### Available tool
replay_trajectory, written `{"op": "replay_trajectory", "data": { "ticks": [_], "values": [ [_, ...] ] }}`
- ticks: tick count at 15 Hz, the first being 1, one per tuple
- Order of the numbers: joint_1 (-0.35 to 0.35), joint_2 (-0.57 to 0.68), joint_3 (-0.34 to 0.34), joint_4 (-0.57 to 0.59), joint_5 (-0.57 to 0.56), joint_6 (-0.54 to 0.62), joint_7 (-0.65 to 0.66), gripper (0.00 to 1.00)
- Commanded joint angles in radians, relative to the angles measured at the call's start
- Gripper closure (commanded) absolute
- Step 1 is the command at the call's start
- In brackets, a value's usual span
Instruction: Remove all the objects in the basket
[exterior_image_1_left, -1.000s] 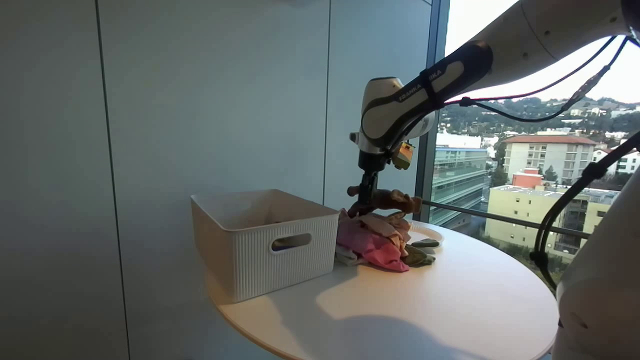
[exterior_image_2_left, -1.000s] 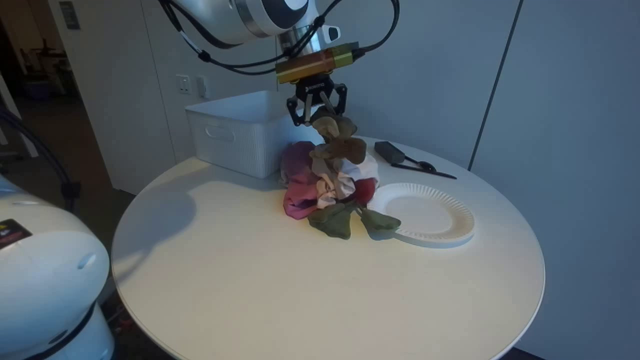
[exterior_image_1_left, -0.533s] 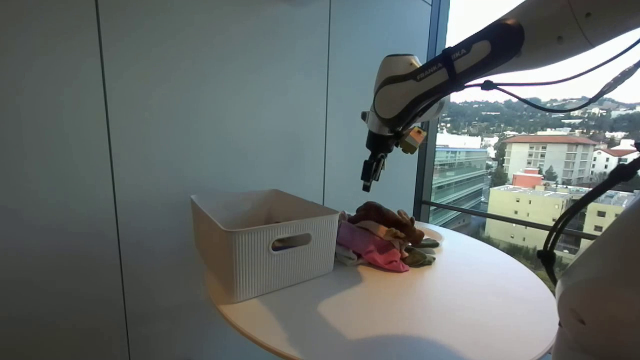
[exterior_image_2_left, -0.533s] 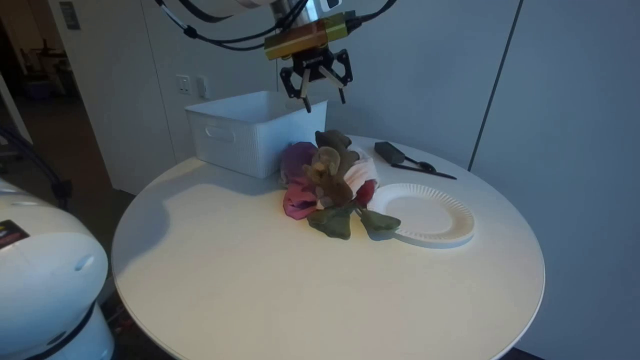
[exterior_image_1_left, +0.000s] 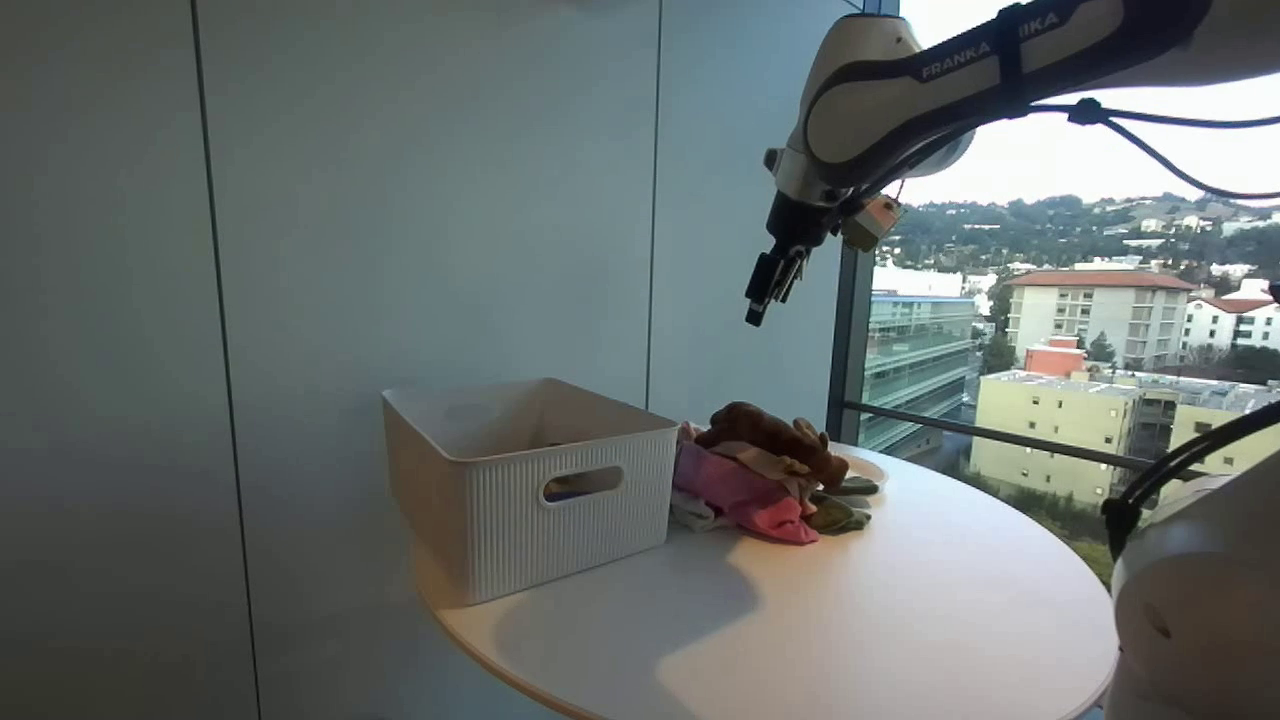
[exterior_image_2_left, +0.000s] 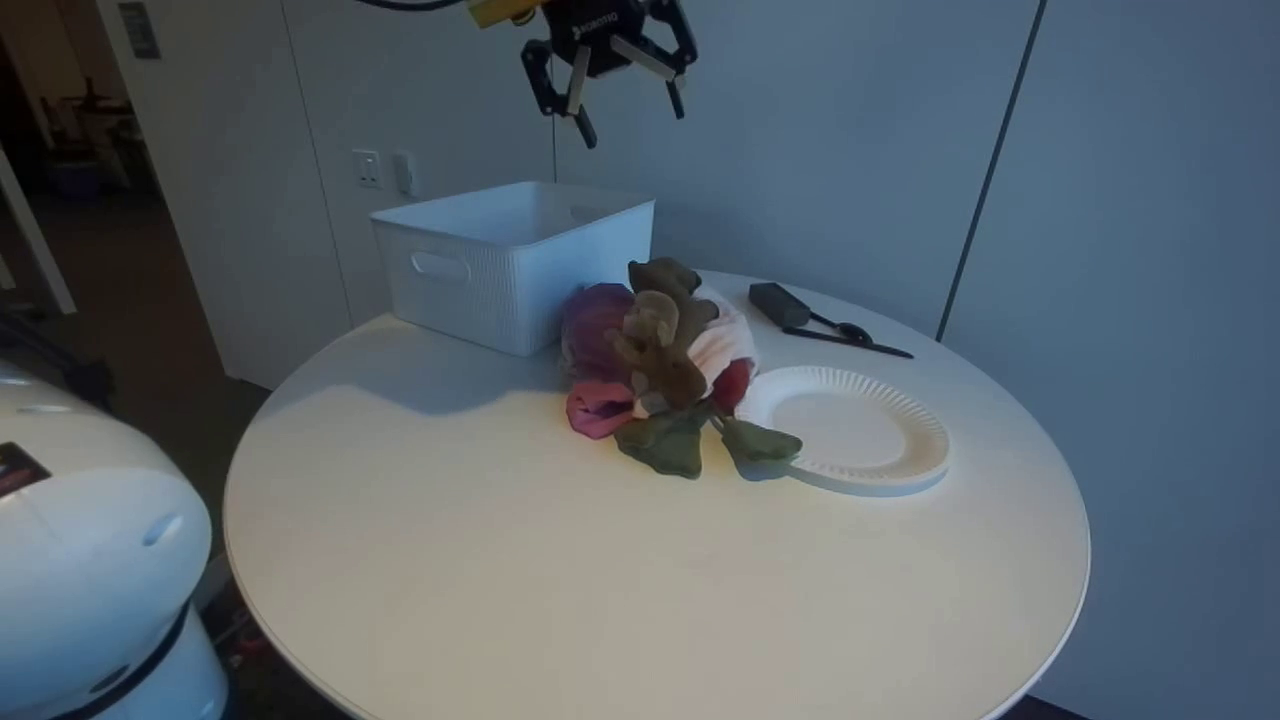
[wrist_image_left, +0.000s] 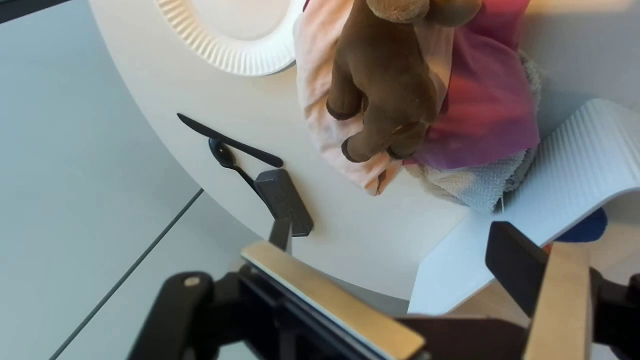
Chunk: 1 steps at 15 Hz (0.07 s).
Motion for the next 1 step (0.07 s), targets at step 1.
{"op": "replay_trajectory", "data": {
  "ticks": [1],
  "values": [
    [0.002,-0.001,-0.001,0.000,-0.001,-0.003,0.001,0.00]
  ]
}}
